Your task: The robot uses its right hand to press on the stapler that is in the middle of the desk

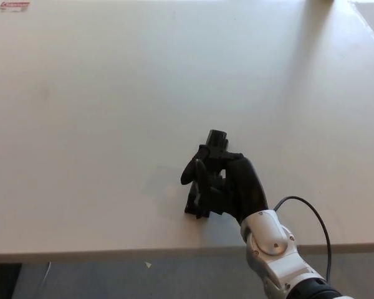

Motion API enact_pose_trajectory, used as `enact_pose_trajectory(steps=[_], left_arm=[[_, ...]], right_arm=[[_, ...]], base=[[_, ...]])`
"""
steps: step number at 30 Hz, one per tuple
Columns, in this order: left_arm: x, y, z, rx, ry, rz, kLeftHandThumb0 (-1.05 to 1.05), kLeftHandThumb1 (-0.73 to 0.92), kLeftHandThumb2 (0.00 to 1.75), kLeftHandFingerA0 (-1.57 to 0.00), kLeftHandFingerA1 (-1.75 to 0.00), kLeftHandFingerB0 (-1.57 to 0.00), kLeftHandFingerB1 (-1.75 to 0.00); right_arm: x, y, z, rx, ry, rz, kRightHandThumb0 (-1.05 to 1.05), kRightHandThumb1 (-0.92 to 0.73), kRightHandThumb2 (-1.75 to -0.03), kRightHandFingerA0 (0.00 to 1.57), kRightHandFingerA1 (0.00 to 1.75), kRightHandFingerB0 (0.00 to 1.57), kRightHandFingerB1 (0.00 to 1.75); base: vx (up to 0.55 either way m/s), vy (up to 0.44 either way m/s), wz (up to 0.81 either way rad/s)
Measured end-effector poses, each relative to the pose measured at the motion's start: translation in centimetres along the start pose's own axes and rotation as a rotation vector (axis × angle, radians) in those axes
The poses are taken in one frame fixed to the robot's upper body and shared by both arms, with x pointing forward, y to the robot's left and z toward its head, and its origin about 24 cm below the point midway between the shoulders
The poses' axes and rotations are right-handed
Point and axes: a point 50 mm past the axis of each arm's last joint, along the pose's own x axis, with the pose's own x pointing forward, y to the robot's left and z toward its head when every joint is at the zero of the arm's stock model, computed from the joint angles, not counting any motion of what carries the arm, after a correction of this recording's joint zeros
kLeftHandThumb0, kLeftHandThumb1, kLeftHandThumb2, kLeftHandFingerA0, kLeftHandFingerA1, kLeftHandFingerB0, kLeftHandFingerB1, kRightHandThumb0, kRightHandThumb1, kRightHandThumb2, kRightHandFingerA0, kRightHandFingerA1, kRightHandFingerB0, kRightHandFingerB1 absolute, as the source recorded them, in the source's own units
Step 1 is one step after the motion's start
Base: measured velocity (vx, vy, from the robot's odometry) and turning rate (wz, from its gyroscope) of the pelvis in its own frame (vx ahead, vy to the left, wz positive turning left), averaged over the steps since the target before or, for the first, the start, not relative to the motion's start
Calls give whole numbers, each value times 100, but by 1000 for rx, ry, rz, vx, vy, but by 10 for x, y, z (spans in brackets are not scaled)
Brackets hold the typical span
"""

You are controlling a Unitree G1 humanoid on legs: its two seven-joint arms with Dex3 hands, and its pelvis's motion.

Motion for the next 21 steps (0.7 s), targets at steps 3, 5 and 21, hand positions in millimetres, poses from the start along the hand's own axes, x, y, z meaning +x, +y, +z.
enact_pose_trajectory(steps=[3, 5, 21], left_arm=[[-2, -1, 2, 2, 2, -7, -102, 92, 70, -6, -64, -7, -54], [-2, -2, 3, 2, 2, -9, -40, 38, 107, -5, -55, 0, -53], [-1, -1, 3, 11, 4, -13, -95, 72, 117, -7, -46, -7, -34]], right_arm=[[0, 0, 12, 55, -71, 7, -85, -85, -77, 87, 175, 74, 175], [-2, 1, 17, 81, -106, 14, -86, -91, -67, 96, 175, 83, 175], [-12, -41, 86, 57, -416, -40, -69, -68, -120, 139, 150, 133, 148]], base=[[0, 0, 0], [0, 0, 0], [0, 0, 0]])
